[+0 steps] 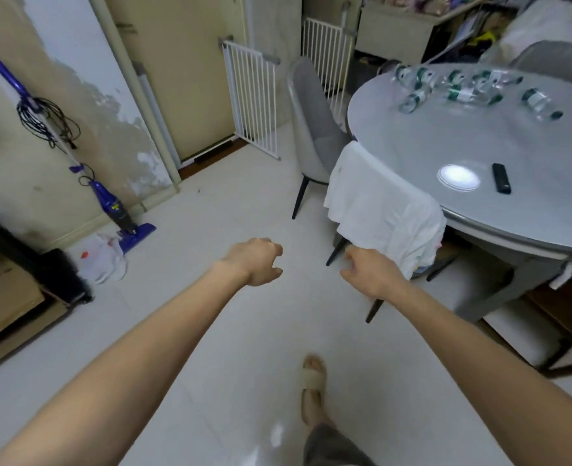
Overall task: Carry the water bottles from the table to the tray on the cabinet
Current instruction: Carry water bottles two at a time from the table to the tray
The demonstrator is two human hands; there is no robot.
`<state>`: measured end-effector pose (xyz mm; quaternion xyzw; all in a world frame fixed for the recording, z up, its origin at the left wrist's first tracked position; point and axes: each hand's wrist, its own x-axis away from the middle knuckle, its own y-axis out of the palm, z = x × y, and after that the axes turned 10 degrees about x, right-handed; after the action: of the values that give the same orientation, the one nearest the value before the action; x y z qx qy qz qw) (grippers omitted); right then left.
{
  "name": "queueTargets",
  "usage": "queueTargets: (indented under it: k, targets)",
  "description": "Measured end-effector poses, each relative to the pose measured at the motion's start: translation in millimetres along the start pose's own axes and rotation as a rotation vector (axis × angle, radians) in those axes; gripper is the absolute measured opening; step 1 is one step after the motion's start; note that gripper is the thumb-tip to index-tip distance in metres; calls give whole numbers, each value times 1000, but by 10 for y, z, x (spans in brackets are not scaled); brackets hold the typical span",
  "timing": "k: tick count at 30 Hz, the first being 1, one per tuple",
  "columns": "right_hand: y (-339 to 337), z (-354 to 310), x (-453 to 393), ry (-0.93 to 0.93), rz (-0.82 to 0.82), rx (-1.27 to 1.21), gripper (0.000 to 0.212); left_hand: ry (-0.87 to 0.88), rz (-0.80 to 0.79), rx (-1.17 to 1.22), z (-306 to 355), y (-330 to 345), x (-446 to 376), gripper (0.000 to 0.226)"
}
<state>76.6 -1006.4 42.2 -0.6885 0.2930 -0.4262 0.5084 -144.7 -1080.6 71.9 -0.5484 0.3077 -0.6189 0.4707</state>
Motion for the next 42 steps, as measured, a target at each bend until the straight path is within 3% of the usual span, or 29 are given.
queueTargets:
  k: [6, 11, 18, 23, 32, 42]
  targets:
    - [-546, 88, -1813, -12, 45, -29, 35, 7, 81, 13, -412, -781, -1585, 48]
    - [-1149, 201, -3155, 51, 196, -107, 39, 22, 258, 88, -761, -1515, -2743, 48]
    - [-1525, 484, -4894, 208, 344, -96, 42, 217, 389, 59, -1230, -2163, -4611, 49]
    - [-1790, 712, -5851, 433, 391, -214, 46, 419, 320, 51, -1335, -2767, -6025, 50]
    - [-2130, 1708, -6839, 853, 409, -417, 52, 802, 176, -180, -593, -3465, -8320, 56]
    - [-2179, 3329, -8444, 1115, 408, -563, 64, 908, 93, -246, 690, -3669, -10710, 66]
